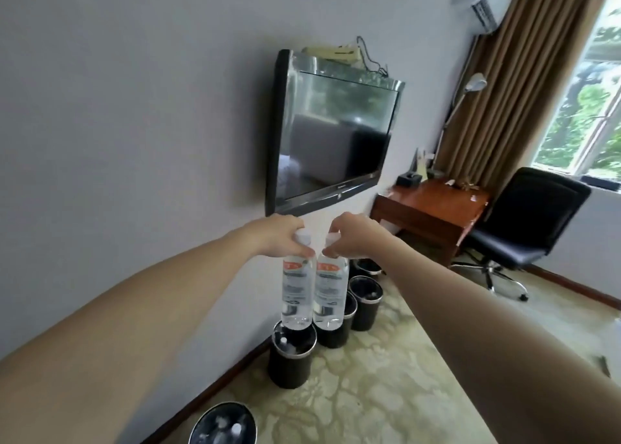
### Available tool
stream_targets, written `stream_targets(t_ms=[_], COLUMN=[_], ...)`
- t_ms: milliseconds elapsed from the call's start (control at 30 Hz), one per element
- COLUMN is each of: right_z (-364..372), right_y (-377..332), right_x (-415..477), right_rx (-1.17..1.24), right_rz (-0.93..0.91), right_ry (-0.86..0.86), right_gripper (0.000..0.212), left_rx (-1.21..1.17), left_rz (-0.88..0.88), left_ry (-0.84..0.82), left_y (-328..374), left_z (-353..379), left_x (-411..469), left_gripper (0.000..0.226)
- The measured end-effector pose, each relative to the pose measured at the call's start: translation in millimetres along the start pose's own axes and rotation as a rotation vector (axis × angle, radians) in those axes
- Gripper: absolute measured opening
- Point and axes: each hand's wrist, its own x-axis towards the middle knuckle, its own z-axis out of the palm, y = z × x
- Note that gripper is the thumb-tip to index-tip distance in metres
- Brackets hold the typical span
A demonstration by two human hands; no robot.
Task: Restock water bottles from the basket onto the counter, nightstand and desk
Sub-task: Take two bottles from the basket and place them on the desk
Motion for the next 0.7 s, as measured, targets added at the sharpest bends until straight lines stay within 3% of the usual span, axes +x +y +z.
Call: stream_targets(t_ms=[300,700], right_z=[-49,-64], right_y=[138,235], right_x=[-37,35], right_rx=[0.051,0.051], right_rz=[0.236,0.410], right_ry=[0.123,0.160], right_gripper=[0.054,0.050], left_rx=[0.040,0.155], left_rz=[0.233,0.410], left_ry=[0.015,-0.068], left_y=[131,171], left_z=[19,28], left_x=[97,245], left_gripper=[0.055,0.045])
